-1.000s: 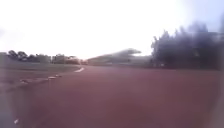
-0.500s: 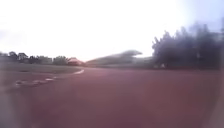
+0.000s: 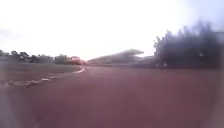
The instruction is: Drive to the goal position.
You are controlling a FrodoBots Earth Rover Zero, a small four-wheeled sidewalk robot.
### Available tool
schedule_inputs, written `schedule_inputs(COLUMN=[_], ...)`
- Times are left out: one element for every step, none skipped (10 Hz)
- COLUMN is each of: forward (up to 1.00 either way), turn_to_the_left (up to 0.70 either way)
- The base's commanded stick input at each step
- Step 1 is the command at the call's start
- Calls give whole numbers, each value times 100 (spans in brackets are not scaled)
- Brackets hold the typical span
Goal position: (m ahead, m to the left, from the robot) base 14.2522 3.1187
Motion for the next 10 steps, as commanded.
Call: schedule_inputs(forward=[70, 70, 70, 70, 70, 70, 70, 70, 70, 70], turn_to_the_left=[0, 0, 0, 0, 0, 0, 0, 0, 0, 0])
